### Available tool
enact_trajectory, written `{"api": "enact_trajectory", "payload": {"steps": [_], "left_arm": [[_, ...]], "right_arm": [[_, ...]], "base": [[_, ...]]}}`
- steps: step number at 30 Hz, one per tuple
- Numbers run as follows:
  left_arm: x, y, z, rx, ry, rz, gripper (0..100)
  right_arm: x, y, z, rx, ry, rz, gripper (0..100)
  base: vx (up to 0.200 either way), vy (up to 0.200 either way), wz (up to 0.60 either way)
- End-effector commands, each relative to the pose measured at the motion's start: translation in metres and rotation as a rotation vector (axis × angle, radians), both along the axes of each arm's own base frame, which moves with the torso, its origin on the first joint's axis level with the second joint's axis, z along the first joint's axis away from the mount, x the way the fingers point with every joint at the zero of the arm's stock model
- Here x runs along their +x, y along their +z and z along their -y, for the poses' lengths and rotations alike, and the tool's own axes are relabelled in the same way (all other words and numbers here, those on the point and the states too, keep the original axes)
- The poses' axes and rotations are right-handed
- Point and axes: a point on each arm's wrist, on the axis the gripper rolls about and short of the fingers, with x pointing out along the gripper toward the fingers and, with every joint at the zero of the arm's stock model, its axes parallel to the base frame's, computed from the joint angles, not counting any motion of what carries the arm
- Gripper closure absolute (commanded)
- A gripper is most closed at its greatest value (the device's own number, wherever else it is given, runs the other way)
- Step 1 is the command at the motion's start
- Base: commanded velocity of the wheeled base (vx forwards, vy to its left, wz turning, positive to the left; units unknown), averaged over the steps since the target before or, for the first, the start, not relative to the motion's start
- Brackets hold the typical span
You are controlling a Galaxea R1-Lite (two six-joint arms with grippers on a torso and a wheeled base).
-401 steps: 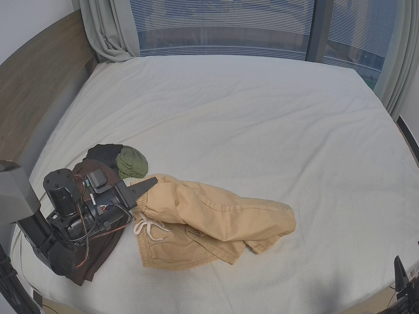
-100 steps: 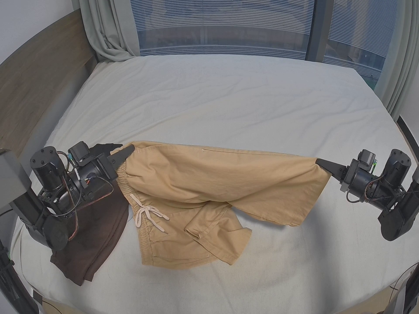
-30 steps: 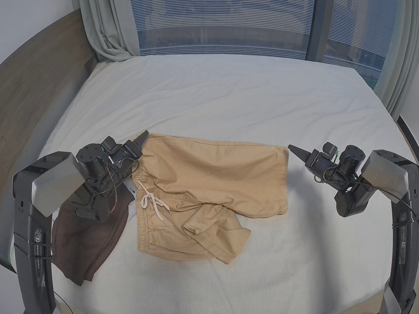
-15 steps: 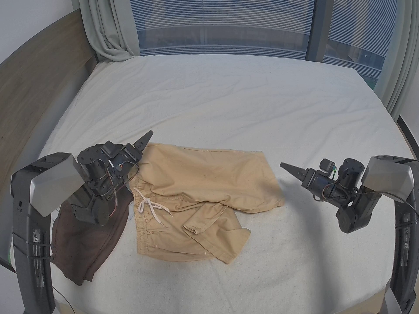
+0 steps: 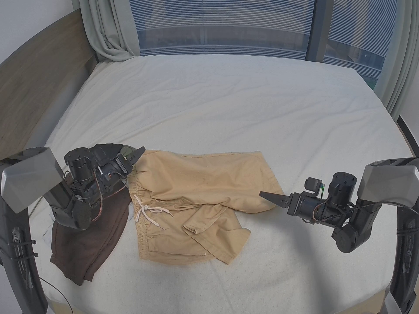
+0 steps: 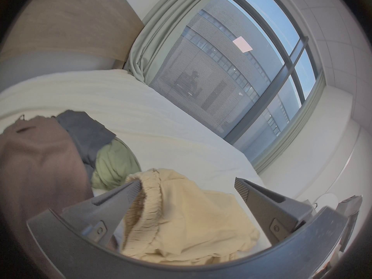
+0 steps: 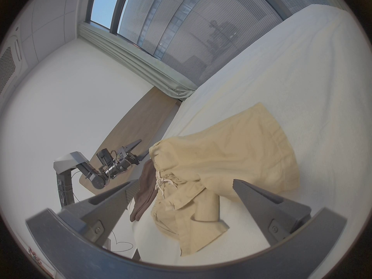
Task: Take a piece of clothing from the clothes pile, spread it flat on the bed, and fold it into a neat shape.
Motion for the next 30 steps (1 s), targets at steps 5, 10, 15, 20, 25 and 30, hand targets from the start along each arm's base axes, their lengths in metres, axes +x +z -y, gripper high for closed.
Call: {"api": "enact_trajectory", "payload": {"steps": [5, 10, 15, 20, 25, 30], "left_arm": [[-0.023, 0.020, -0.018, 0.050, 0.033, 0.015, 0], [-0.055, 0.022, -0.005, 0.055, -0.025, -0.036, 0], [-0.073, 0.013, -0.005, 0.051, -0.080, -0.068, 0], [-0.084, 0.000, -0.004, 0.043, -0.130, -0.094, 0], [-0.088, -0.017, 0.003, 0.050, -0.156, -0.115, 0], [-0.088, -0.026, 0.005, 0.051, -0.164, -0.132, 0]], "right_arm": [[-0.012, -0.010, -0.009, -0.036, 0.042, -0.026, 0], [-0.020, -0.010, -0.029, -0.038, 0.100, -0.024, 0], [-0.024, -0.008, -0.049, -0.037, 0.126, -0.008, 0], [-0.026, -0.009, -0.065, -0.033, 0.154, -0.003, 0], [-0.026, -0.012, -0.085, -0.027, 0.193, -0.050, 0], [-0.023, -0.020, -0.104, -0.051, 0.174, -0.074, 0]], "base": [[0.000, 0.000, 0.00], [0.000, 0.000, 0.00], [0.000, 0.000, 0.00], [0.000, 0.000, 0.00], [0.000, 0.000, 0.00], [0.000, 0.000, 0.00]]}}
